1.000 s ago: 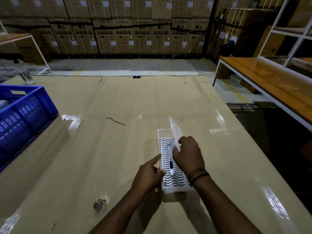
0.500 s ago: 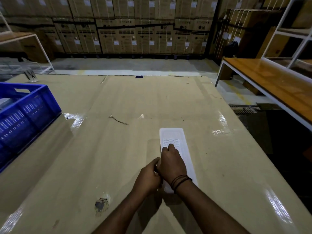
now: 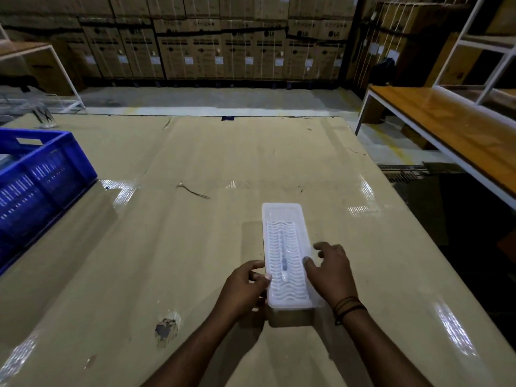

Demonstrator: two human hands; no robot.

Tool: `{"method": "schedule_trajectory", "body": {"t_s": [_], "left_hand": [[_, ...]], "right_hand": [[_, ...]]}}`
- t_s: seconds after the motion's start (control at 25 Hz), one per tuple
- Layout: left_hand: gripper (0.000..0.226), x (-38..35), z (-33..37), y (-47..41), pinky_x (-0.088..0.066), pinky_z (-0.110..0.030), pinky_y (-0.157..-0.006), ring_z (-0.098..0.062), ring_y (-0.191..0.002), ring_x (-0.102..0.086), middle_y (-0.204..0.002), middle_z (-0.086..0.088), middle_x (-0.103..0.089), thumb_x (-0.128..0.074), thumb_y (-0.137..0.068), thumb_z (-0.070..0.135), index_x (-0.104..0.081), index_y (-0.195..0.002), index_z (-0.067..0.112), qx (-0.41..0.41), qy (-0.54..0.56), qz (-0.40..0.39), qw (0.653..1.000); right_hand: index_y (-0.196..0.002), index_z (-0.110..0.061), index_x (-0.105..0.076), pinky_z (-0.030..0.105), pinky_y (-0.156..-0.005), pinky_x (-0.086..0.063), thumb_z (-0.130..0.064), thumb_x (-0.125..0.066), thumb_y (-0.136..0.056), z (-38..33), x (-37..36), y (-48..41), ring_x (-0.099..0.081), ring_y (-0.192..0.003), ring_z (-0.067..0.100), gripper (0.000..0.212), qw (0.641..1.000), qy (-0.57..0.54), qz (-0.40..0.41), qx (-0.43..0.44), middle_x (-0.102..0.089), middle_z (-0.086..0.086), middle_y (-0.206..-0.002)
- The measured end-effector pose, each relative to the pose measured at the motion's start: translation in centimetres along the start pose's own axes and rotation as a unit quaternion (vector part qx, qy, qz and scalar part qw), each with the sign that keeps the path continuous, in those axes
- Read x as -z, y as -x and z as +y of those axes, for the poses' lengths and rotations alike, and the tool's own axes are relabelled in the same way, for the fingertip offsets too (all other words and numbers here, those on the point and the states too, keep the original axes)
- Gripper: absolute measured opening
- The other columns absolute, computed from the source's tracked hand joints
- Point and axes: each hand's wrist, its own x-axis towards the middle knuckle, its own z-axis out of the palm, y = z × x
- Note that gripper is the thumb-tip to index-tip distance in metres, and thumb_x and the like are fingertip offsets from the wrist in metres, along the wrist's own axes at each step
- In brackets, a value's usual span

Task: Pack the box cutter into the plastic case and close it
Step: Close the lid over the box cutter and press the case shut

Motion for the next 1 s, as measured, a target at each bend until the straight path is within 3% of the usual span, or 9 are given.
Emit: {"method": "schedule_trajectory", "body": {"t_s": [0.08, 0.16, 0.28, 0.48, 0.64, 0.76, 0.88, 1.0], "left_hand": [[0.029, 0.0, -0.2, 0.6, -0.055, -0.029, -0.053, -0.023, -0.074, -0.074, -0.089, -0.006, -0.068, -0.073, -0.095, 0.019, -0.067, -0.123, 0.015, 0.022, 0.018, -0.015, 0.999], [0.028, -0.1, -0.3, 1.2, -0.056, -0.029, -0.052, -0.024, -0.065, -0.071, -0.087, -0.01, -0.067, -0.075, -0.092, 0.012, -0.065, -0.119, 0.008, 0.041, 0.051, -0.033, 0.997], [0.029, 0.1, -0.7, 1.3, -0.06, -0.034, -0.059, -0.024, -0.062, -0.072, -0.083, -0.011, -0.069, -0.077, -0.09, 0.008, -0.064, -0.116, 0.005, 0.047, 0.059, -0.033, 0.997], [0.03, 0.1, -1.1, 1.0, -0.063, -0.04, -0.068, -0.023, -0.065, -0.072, -0.084, -0.008, -0.073, -0.079, -0.088, 0.008, -0.066, -0.115, 0.008, 0.037, 0.044, -0.025, 0.998], [0.033, 0.3, -1.3, 0.8, -0.064, -0.045, -0.068, -0.026, -0.067, -0.071, -0.09, -0.013, -0.073, -0.079, -0.088, 0.007, -0.063, -0.117, 0.006, 0.056, 0.068, -0.037, 0.995], [0.038, 0.4, -1.6, 0.4, -0.063, -0.054, -0.07, -0.029, -0.07, -0.07, -0.099, -0.021, -0.071, -0.079, -0.088, 0.008, -0.059, -0.119, 0.005, 0.094, 0.113, -0.075, 0.986], [0.029, 0.3, -1.6, -0.7, -0.056, -0.04, -0.067, -0.02, -0.056, -0.062, -0.083, -0.017, -0.068, -0.074, -0.089, 0.003, -0.06, -0.114, 0.0, 0.106, 0.082, -0.08, 0.988], [0.004, -0.1, -0.2, -1.3, -0.044, -0.029, -0.056, -0.018, -0.052, -0.055, -0.071, -0.013, -0.063, -0.069, -0.083, 0.007, -0.072, -0.082, 0.008, 0.112, 0.072, -0.077, 0.988]], "right_hand": [[-0.118, -0.01, -0.065, 0.027, -0.085, -0.046, -0.03, -0.07, -0.087, 1.4, 0.5, 0.7, -0.062, -0.096, 0.023, 0.038, 0.997, -0.019, -0.048, -0.065, -0.065, 0.012, -0.11], [-0.1, -0.013, -0.07, 0.033, -0.08, -0.055, -0.034, -0.071, -0.086, 2.3, 1.0, 1.5, -0.067, -0.086, 0.025, 0.026, 0.989, -0.055, -0.078, -0.11, -0.072, 0.009, -0.096], [-0.078, -0.015, -0.069, 0.037, -0.056, -0.059, -0.036, -0.07, -0.087, 2.8, 1.5, 2.4, -0.066, -0.061, 0.024, 0.023, 0.978, -0.11, -0.113, -0.138, -0.072, 0.007, -0.078], [-0.074, -0.012, -0.064, 0.046, -0.055, -0.06, -0.035, -0.071, -0.087, 2.9, 1.3, 2.7, -0.069, -0.058, 0.031, 0.027, 0.976, -0.131, -0.116, -0.132, -0.071, 0.009, -0.071], [-0.075, -0.008, -0.06, 0.036, -0.046, -0.049, -0.029, -0.071, -0.09, 3.1, 1.1, 2.5, -0.06, -0.046, 0.027, 0.028, 0.968, -0.17, -0.134, -0.127, -0.067, 0.01, -0.066], [-0.077, -0.005, -0.063, 0.035, -0.048, -0.045, -0.028, -0.072, -0.09, 3.8, 1.1, 2.3, -0.056, -0.047, 0.027, 0.027, 0.948, -0.237, -0.155, -0.145, -0.067, 0.006, -0.06], [-0.072, -0.007, -0.064, 0.034, -0.048, -0.047, -0.026, -0.074, -0.087, 4.2, 0.8, 2.0, -0.055, -0.05, 0.027, 0.026, 0.933, -0.269, -0.162, -0.176, -0.064, 0.001, -0.054], [-0.06, -0.013, -0.059, 0.028, -0.047, -0.04, -0.019, -0.075, -0.084, 3.9, 0.6, 1.1, -0.048, -0.043, 0.015, 0.03, 0.929, -0.274, -0.154, -0.196, -0.055, 0.001, -0.05]]}}
